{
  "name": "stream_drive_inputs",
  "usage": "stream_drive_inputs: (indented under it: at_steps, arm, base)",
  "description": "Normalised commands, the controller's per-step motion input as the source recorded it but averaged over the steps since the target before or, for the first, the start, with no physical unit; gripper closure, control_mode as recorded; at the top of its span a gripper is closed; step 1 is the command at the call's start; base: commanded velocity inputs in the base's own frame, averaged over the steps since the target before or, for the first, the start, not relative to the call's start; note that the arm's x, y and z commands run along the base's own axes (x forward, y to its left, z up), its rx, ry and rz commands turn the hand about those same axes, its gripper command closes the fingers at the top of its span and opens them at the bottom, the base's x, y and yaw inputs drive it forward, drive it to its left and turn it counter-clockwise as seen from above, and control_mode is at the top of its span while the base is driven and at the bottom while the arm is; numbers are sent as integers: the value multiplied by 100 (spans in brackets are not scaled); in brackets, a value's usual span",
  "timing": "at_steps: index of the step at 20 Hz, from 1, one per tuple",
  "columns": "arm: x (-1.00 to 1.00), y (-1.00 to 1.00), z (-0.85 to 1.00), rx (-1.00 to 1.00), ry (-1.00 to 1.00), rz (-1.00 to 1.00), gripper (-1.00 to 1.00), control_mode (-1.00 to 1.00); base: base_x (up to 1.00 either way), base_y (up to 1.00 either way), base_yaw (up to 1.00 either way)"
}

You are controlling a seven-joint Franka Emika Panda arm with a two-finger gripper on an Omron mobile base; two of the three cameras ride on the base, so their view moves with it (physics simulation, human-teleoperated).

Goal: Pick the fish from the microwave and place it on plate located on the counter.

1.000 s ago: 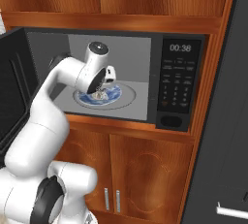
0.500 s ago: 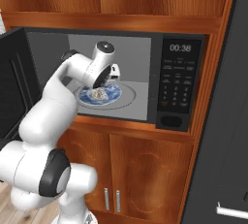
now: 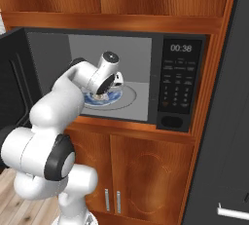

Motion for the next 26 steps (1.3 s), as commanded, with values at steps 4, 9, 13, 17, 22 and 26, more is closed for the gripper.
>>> stream_drive_inputs:
  at_steps: [4,9,13,17,22,26]
  arm:
    - [25,0,0,0,0,0,-100,-100]
    - [3,0,-12,0,1,0,-100,-100]
    - [-7,1,-33,0,5,0,-100,-100]
    - [-12,6,-37,0,3,0,-100,-100]
    - [0,1,0,0,0,0,-100,-100]
    - [0,0,0,0,0,0,-100,-100]
  base:
    - [0,0,0]
    - [0,0,0]
    - [0,0,0]
    - [0,0,0]
    - [0,0,0]
    - [0,0,0]
